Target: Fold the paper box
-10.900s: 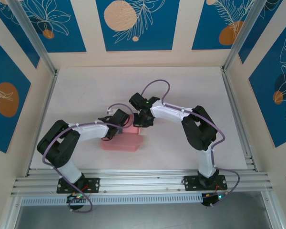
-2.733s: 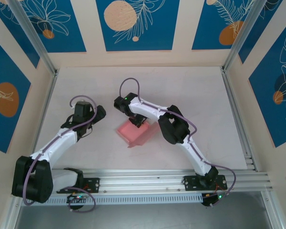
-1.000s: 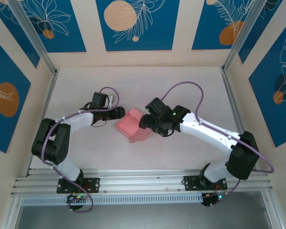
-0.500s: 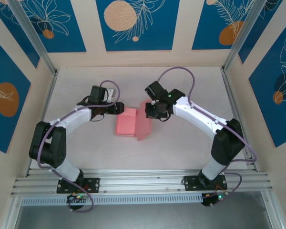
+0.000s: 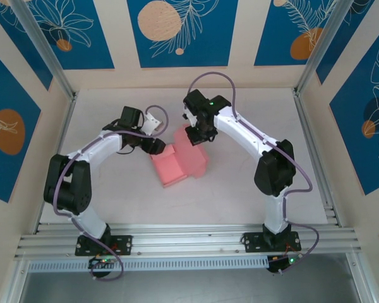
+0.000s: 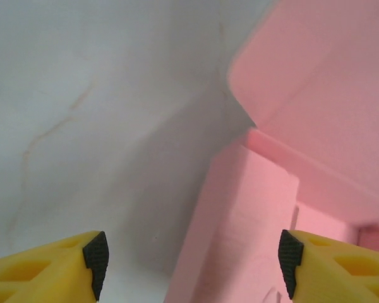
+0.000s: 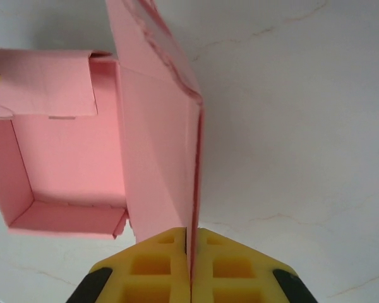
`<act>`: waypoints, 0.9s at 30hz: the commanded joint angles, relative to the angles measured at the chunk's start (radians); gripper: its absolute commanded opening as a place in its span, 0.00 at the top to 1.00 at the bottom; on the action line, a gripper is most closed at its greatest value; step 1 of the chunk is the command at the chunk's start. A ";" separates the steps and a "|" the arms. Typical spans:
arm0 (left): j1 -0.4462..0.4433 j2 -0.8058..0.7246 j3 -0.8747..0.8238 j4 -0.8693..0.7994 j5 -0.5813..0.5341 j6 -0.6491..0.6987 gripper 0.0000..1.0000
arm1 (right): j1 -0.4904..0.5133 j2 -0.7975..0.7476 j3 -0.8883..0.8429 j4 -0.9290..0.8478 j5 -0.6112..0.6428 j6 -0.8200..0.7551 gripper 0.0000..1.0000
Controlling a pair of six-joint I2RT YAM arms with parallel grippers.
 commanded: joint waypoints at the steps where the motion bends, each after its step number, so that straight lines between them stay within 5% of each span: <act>1: 0.007 0.039 0.010 -0.042 0.124 0.142 0.32 | -0.007 0.051 0.129 -0.142 0.031 -0.125 0.96; 10: 0.005 0.142 0.030 -0.013 0.068 0.130 0.43 | -0.002 0.151 0.300 -0.210 0.044 -0.162 0.96; 14: 0.001 0.170 0.044 0.012 -0.025 0.093 0.61 | -0.001 0.156 0.308 -0.204 0.038 -0.163 0.96; 18: -0.008 0.162 0.046 -0.001 -0.031 0.092 0.61 | -0.001 0.159 0.309 -0.199 0.037 -0.153 0.95; 22: -0.014 0.123 0.019 0.030 -0.041 0.082 0.60 | 0.001 0.158 0.309 -0.190 0.038 -0.139 0.82; 27: -0.016 0.083 -0.002 0.077 -0.038 0.045 0.51 | 0.004 0.151 0.338 -0.195 0.034 -0.113 0.47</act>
